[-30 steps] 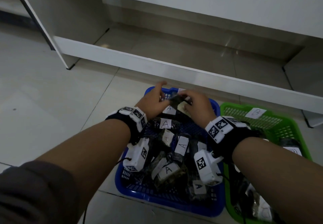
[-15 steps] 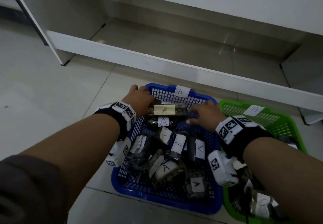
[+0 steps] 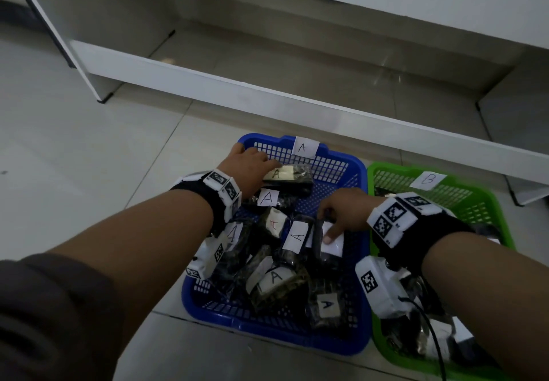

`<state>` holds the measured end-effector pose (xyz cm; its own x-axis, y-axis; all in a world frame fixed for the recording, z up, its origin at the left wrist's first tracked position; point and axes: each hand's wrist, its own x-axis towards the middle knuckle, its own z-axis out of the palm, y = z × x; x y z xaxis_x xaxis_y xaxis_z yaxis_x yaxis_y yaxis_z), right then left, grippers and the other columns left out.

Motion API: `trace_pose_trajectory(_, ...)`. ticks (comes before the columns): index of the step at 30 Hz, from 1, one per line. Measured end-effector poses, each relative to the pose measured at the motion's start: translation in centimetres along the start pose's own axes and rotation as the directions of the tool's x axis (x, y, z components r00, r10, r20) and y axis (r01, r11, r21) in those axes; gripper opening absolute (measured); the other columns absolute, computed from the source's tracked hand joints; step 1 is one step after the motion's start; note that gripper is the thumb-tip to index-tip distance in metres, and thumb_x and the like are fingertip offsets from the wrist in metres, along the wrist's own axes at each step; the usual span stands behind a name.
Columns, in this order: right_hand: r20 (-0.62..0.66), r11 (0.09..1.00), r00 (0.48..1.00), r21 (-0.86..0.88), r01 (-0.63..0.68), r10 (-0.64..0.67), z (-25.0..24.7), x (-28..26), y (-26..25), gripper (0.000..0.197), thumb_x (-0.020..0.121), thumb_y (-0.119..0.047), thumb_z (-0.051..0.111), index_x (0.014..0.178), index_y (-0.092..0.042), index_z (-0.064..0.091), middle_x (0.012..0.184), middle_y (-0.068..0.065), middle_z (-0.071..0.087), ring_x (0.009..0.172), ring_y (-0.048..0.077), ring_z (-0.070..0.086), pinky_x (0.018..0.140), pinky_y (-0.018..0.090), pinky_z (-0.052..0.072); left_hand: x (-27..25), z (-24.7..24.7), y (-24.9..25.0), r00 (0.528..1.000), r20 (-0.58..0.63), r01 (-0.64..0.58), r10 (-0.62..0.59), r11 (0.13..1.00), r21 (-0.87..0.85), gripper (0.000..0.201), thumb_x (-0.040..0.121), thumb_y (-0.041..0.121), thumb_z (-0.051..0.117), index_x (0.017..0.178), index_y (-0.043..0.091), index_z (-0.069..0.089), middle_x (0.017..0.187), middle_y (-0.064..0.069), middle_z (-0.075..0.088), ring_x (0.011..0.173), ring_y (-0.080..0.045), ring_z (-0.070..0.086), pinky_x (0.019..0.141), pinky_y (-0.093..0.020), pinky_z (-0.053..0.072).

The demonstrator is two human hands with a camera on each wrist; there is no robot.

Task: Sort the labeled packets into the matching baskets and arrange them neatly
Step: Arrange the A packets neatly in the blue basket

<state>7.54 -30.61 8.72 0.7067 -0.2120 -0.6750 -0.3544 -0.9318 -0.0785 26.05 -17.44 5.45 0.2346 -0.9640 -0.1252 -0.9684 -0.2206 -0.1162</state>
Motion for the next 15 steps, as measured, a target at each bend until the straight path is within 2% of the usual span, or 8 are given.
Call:
trace_pose_trajectory(2, -0.103, 0.996, 0.994, 0.087, -0.029, 0.038, -1.0, -0.3, 0.5, 0.053, 0.073, -0.051, 0.072, 0.115, -0.022, 0.058, 0.115, -0.001, 0.062, 0.101, 0.019, 0.056, 0.083, 0.029, 0.042, 0.1, 0.1, -0.2, 1.0, -0.004, -0.014, 0.014, 1.0, -0.017, 0.06, 0.088, 0.018, 0.054, 0.141, 0.034, 0.03, 0.13, 0.003, 0.051, 0.121, -0.021, 0.046, 0.103, -0.038, 0.026)
trace_pose_trajectory(4, -0.269, 0.986, 0.956, 0.141, -0.085, 0.121, -1.9, -0.7, 1.2, 0.054, 0.079, -0.053, 0.066, 0.124, -0.028, 0.051, 0.105, -0.004, 0.061, 0.107, 0.022, 0.055, 0.09, 0.032, 0.035, 0.3, 0.3, -0.4, 1.0, -0.012, -0.026, 0.026, 0.997, -0.071, 0.063, 0.086, 0.013, 0.056, 0.141, 0.032, 0.031, 0.132, 0.003, 0.051, 0.122, -0.02, 0.046, 0.102, -0.036, 0.03)
trace_pose_trajectory(5, -0.364, 0.98, 0.914, 0.152, -0.13, 0.178, -2.2, -0.8, 1.6, 0.052, 0.082, -0.054, 0.062, 0.127, -0.032, 0.048, 0.099, -0.005, 0.059, 0.112, 0.022, 0.053, 0.095, 0.036, 0.03, 0.4, 0.4, -0.5, 0.999, -0.027, -0.024, 0.022, 0.995, -0.099, 0.062, 0.085, 0.013, 0.056, 0.14, 0.03, 0.033, 0.133, 0.002, 0.051, 0.122, -0.021, 0.047, 0.101, -0.035, 0.032)
trace_pose_trajectory(7, -0.509, 0.959, 0.813, 0.164, -0.231, 0.283, -2.3, -0.6, 2.1, 0.04, 0.086, -0.053, 0.055, 0.123, -0.037, 0.05, 0.105, -0.004, 0.062, 0.118, 0.024, 0.047, 0.099, 0.041, 0.024, 0.5, 0.5, -0.6, 0.999, -0.042, 0.002, -0.007, 0.992, -0.127, 0.057, 0.086, 0.015, 0.054, 0.139, 0.028, 0.036, 0.135, 0.001, 0.051, 0.122, -0.021, 0.048, 0.1, -0.035, 0.034)
trace_pose_trajectory(8, -0.539, 0.947, 0.779, 0.167, -0.275, 0.321, -2.0, -0.4, 2.1, 0.035, 0.088, -0.052, 0.053, 0.119, -0.037, 0.052, 0.11, -0.002, 0.062, 0.119, 0.024, 0.044, 0.098, 0.041, 0.023, 0.5, 0.5, -0.5, 0.999, -0.042, 0.016, -0.022, 0.992, -0.124, 0.055, 0.087, 0.016, 0.054, 0.138, 0.028, 0.036, 0.135, 0.002, 0.05, 0.122, -0.021, 0.048, 0.1, -0.035, 0.033)
trace_pose_trajectory(9, -0.545, 0.939, 0.766, 0.155, -0.307, 0.341, -1.6, -0.1, 2.1, 0.031, 0.088, -0.05, 0.052, 0.116, -0.035, 0.054, 0.112, -0.001, 0.062, 0.12, 0.024, 0.041, 0.096, 0.041, 0.022, 0.6, 0.6, -0.5, 0.999, -0.038, 0.024, -0.029, 0.993, -0.115, 0.055, 0.087, 0.016, 0.053, 0.138, 0.028, 0.037, 0.136, 0.002, 0.05, 0.122, -0.021, 0.048, 0.101, -0.035, 0.032)
trace_pose_trajectory(12, -0.481, 0.932, 0.803, 0.1, -0.349, 0.353, -0.7, 0.6, 1.8, 0.023, 0.088, -0.041, 0.055, 0.107, -0.028, 0.055, 0.106, 0.003, 0.06, 0.12, 0.026, 0.035, 0.096, 0.044, 0.023, 0.7, 0.7, -0.3, 1.0, -0.025, 0.012, -0.015, 0.995, -0.101, 0.057, 0.085, 0.011, 0.055, 0.137, 0.025, 0.036, 0.134, -0.001, 0.05, 0.115, -0.022, 0.053, 0.1, -0.034, 0.033)
trace_pose_trajectory(15, -0.413, 0.935, 0.841, 0.101, -0.339, 0.35, -0.9, 0.7, 2.0, 0.016, 0.085, -0.04, 0.061, 0.097, -0.029, 0.061, 0.098, -0.001, 0.058, 0.12, 0.025, 0.034, 0.096, 0.044, 0.022, 0.7, 0.8, -0.3, 1.0, -0.006, 0.02, -0.021, 0.995, -0.1, 0.058, 0.087, 0.009, 0.054, 0.139, 0.02, 0.033, 0.133, -0.006, 0.048, 0.108, -0.026, 0.055, 0.094, -0.033, 0.039)
